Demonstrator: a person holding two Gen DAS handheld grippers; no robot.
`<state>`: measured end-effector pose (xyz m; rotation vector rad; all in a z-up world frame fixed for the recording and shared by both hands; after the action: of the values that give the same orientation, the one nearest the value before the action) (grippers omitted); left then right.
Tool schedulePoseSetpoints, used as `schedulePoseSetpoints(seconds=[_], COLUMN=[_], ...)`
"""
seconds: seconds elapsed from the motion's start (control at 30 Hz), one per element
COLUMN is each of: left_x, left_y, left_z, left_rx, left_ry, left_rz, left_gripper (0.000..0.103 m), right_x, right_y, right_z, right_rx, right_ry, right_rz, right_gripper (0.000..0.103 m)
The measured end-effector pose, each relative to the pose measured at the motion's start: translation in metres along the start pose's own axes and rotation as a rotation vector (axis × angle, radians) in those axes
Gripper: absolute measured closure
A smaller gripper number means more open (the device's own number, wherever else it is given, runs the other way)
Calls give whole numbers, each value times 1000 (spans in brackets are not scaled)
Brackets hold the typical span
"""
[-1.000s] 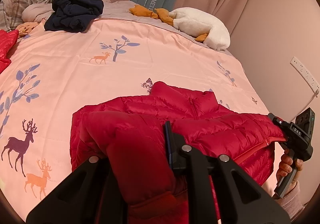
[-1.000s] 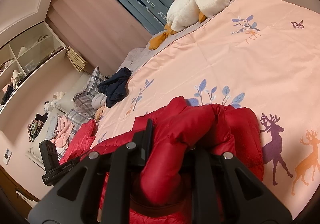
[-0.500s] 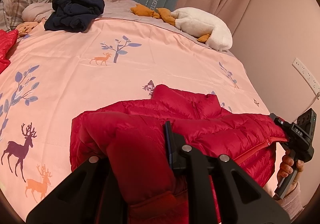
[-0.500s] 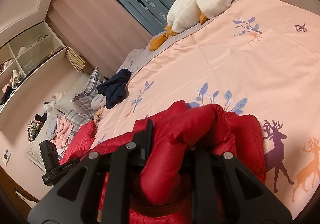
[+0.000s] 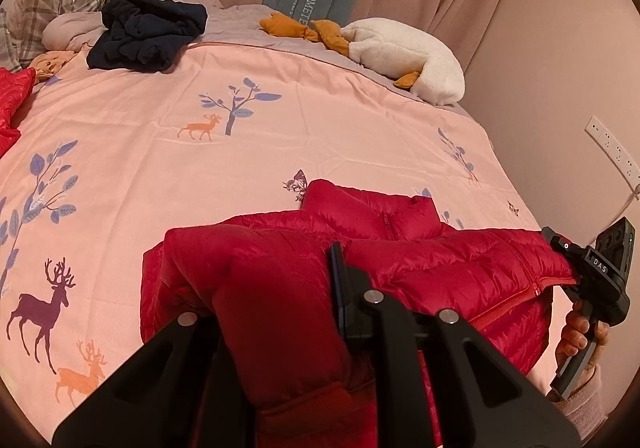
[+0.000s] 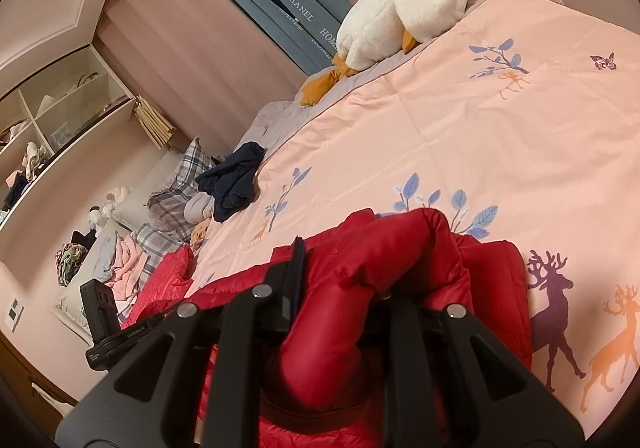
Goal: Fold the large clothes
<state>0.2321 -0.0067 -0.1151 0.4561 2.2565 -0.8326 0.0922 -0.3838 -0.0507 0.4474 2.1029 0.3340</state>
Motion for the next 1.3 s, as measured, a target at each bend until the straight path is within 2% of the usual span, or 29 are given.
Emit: schedulePoseSetpoints(seconds=[0.83, 1.3], left_x=[-13, -11], left_y=[3, 8], left_z=[7, 19], left_rx=[-14, -27], left_ry=[-8, 3], left_rz=[-6, -22], left_gripper=[89, 89], right_x=[-15, -10], right_y=[2, -2], right_z=[11, 23], right_rx=[9, 22], right_ry=[-11, 9], right_rz=[-15, -2], right_gripper=[87, 87])
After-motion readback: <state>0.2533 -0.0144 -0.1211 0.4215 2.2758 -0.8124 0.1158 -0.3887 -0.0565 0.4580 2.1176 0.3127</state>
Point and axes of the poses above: each gripper's, at about its wrist camera, not at the fingertips, and z roughly the way its jaws point, y to its left, x to its underside, the point moved 4 cm from there along z, roughly the way its jaws point, and after that the axes turned 11 degrees about x, right-handed, at the moved point
